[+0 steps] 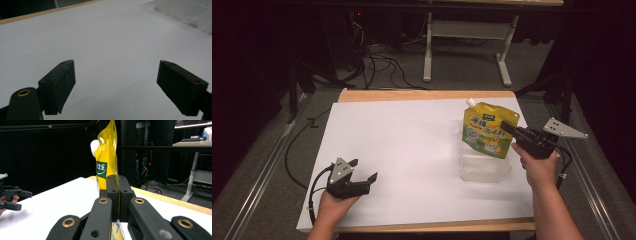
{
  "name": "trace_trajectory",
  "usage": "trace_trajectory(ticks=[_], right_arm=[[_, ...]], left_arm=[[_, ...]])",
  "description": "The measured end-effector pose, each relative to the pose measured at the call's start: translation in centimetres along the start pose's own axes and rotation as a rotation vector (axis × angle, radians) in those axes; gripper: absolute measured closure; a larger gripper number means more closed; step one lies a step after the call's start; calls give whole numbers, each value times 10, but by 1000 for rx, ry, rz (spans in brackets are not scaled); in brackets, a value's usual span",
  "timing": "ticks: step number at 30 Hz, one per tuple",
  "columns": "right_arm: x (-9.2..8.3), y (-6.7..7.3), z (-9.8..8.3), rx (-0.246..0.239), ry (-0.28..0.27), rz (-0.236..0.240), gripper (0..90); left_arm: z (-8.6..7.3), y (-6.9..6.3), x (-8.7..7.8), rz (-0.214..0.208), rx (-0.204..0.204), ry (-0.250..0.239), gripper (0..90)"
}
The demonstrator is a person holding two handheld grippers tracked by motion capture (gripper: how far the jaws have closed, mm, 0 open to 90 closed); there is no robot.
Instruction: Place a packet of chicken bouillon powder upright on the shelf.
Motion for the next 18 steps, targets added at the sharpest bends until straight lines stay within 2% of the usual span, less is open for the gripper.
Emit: trace_trajectory(ticks=[5, 18], right_arm=[[3, -2, -2, -13, 9, -7, 900], [8, -3, -10, -7, 16, -16, 900]], left_arm=[[0, 0, 0, -1, 4, 4, 157], [0, 0, 0, -1, 4, 0, 157]])
Point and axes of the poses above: each handheld gripper's, and its own axes: x roughly forward along the jaws, z roughly out of its top, y roughly to its left, the point moved 9 cm from there along x, roughly forward along the jaws, and after that the axes turned 11 degrees about -y, right-handed, at the moved point
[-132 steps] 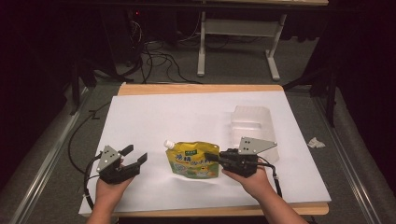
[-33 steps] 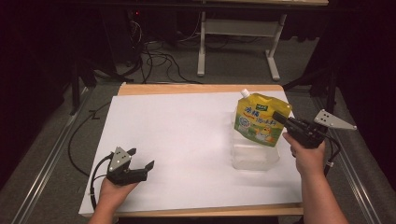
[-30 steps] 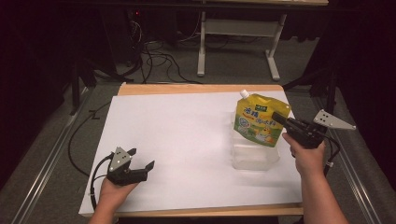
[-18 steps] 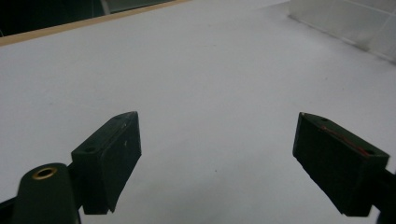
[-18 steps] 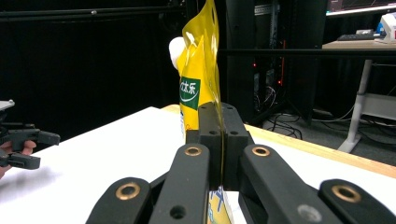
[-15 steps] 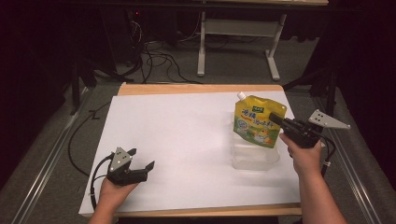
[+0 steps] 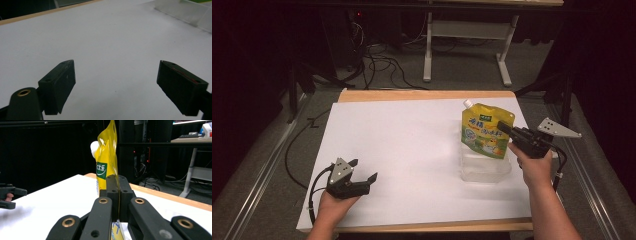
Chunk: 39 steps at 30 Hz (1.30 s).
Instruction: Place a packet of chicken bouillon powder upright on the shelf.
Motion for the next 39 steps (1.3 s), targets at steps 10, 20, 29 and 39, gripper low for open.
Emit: trace_trajectory(ticks=[10, 20, 29, 39], right_arm=[[0, -1, -8, 12, 16, -13, 900], [-1, -2, -13, 12, 28, -22, 900], [-7, -5, -20, 14, 55, -44, 900], [-9, -4, -23, 12, 59, -47, 900]], left_arm=[[1, 1, -1, 1, 2, -2, 157], [0, 1, -1, 3, 3, -1, 157], [0, 1, -1, 4, 5, 2, 157], [0, 2, -1, 6, 5, 3, 157]])
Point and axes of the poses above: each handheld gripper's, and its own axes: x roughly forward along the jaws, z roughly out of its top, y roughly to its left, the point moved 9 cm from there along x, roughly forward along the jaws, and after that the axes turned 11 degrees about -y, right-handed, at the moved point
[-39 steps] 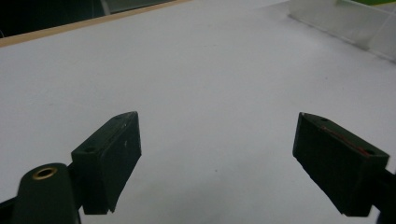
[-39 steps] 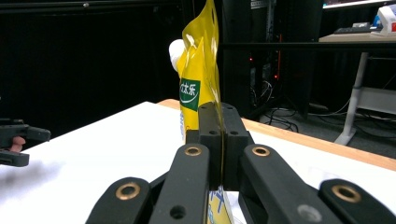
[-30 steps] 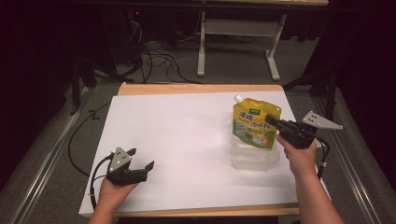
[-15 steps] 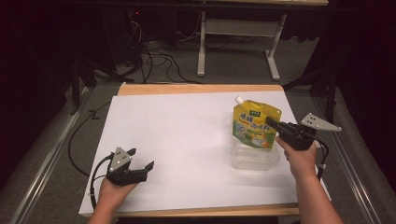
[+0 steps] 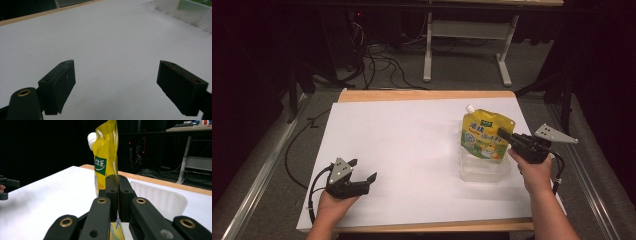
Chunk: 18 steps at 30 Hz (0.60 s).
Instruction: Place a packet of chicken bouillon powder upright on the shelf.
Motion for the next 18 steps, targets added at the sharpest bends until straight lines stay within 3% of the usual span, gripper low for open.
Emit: trace_trajectory(ticks=[18], right_arm=[[1, 3, -3, -9, 16, -1, 823]], left_arm=[[0, 0, 0, -2, 1, 4, 157]])
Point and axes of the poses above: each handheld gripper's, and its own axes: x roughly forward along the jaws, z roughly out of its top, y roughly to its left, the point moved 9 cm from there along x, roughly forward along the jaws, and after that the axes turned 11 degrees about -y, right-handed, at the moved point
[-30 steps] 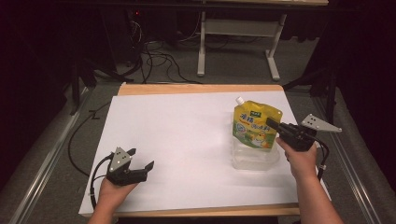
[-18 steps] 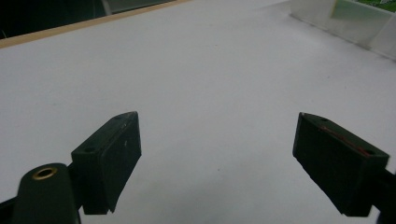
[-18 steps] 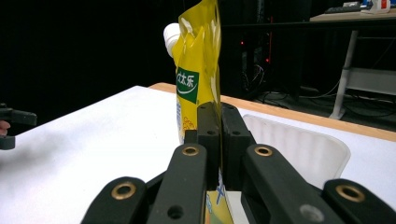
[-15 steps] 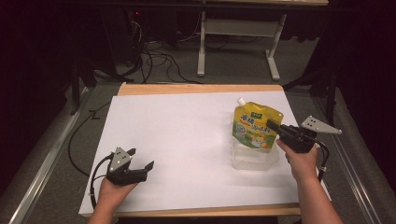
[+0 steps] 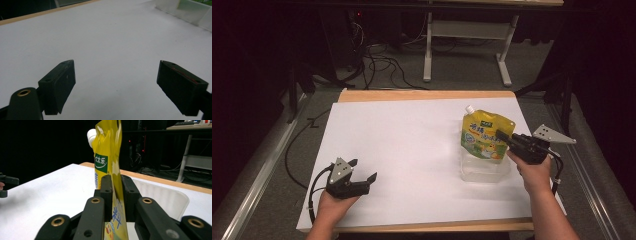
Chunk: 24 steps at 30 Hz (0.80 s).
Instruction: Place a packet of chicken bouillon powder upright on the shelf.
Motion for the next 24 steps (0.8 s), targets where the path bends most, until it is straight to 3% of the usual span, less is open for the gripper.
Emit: trace_trajectory(ticks=[10, 16, 24], right_arm=[[0, 1, 1, 5, 1, -4, 747], [1, 2, 3, -5, 4, -22, 608], [1, 3, 5, -22, 8, -51, 487]], left_arm=[[0, 0, 0, 0, -1, -1, 157], [0, 0, 0, 0, -1, -2, 157], [1, 0, 0, 0, -1, -3, 157]])
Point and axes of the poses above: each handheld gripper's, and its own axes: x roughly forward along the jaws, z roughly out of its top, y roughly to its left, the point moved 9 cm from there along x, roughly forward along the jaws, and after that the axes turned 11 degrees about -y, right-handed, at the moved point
